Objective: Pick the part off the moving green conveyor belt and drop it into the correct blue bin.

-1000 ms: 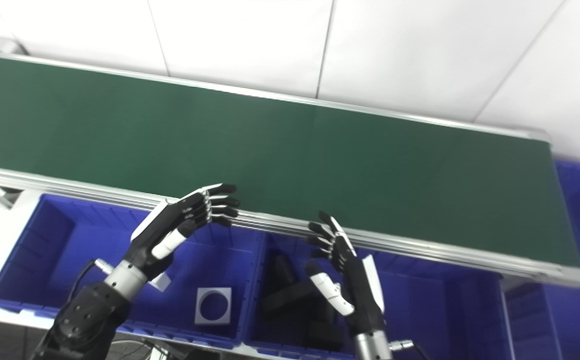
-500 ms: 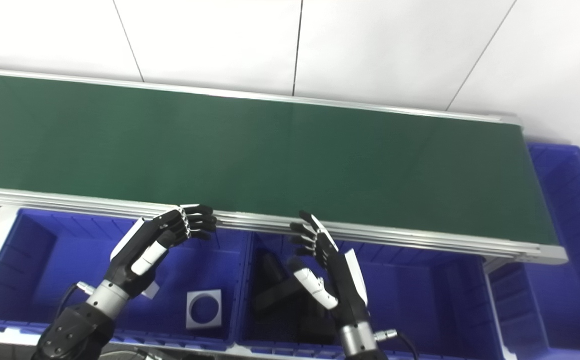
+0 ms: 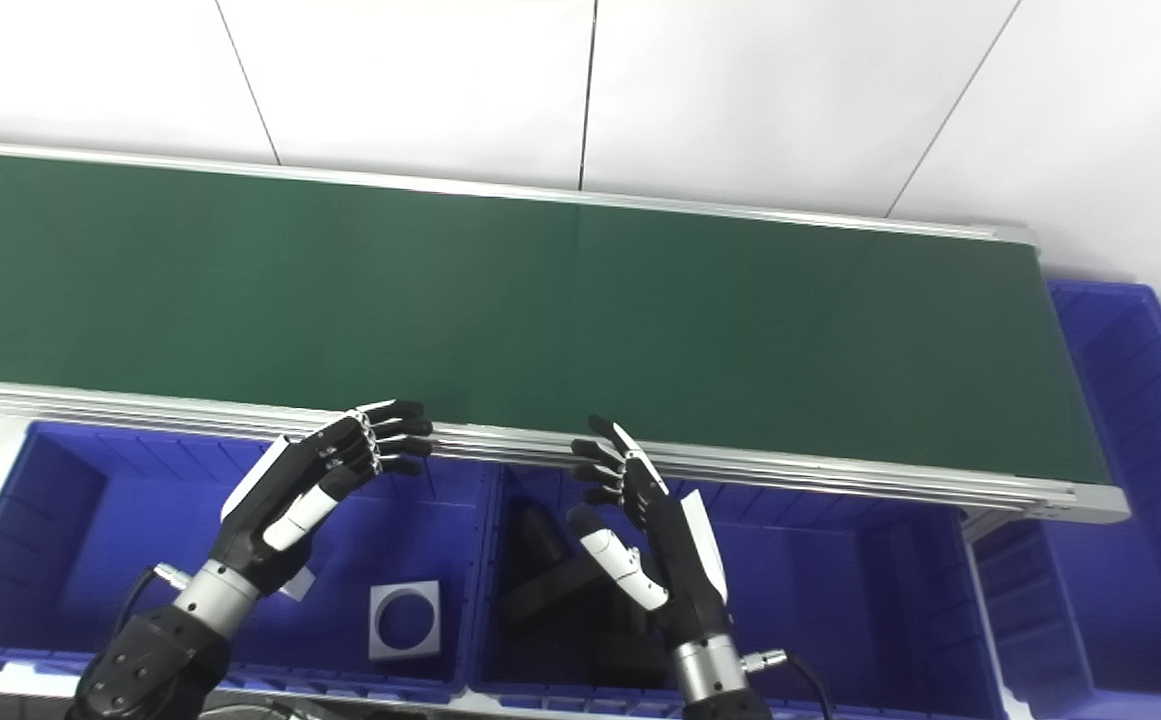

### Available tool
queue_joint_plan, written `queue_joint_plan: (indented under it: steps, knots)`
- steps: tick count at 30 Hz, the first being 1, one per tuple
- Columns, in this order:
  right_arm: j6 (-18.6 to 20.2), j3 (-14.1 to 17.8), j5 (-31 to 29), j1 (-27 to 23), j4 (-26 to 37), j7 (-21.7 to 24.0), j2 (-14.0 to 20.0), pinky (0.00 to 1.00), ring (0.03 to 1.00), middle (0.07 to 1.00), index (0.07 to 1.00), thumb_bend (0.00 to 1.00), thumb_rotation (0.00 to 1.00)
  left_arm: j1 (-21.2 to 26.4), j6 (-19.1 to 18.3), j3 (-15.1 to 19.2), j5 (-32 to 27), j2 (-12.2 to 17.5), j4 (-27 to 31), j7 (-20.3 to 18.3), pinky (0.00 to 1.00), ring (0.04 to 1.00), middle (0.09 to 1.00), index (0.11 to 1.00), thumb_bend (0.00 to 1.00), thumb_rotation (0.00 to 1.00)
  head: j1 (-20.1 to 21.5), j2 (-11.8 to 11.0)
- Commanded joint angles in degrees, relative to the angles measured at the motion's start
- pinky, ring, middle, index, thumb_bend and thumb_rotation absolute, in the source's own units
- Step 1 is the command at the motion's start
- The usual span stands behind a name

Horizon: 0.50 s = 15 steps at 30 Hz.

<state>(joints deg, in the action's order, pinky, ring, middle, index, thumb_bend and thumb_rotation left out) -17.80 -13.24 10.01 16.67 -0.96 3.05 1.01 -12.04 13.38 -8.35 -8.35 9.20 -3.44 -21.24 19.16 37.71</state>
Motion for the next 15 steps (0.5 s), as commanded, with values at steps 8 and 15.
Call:
queue_joint_plan:
  steps: [8, 15]
  knots:
    - [-4.3, -0.4, -0.6, 0.7, 0.7, 0.0, 0.3, 0.68, 0.761, 0.825, 0.902, 0.64, 0.75, -0.1, 5.6, -0.2, 1.0, 0.0, -0.2, 0.1, 0.70, 0.761, 0.789, 0.791, 0.77, 0.70, 1.2, -3.2]
    - [-4.3, -0.8, 0.2, 0.0, -0.8, -0.1, 0.3, 0.69, 0.768, 0.832, 0.900, 0.62, 0.74, 0.8, 8.1, 0.1, 0.6, 0.3, -3.7, -0.4, 0.71, 0.767, 0.786, 0.782, 0.82, 0.69, 2.4, -3.6]
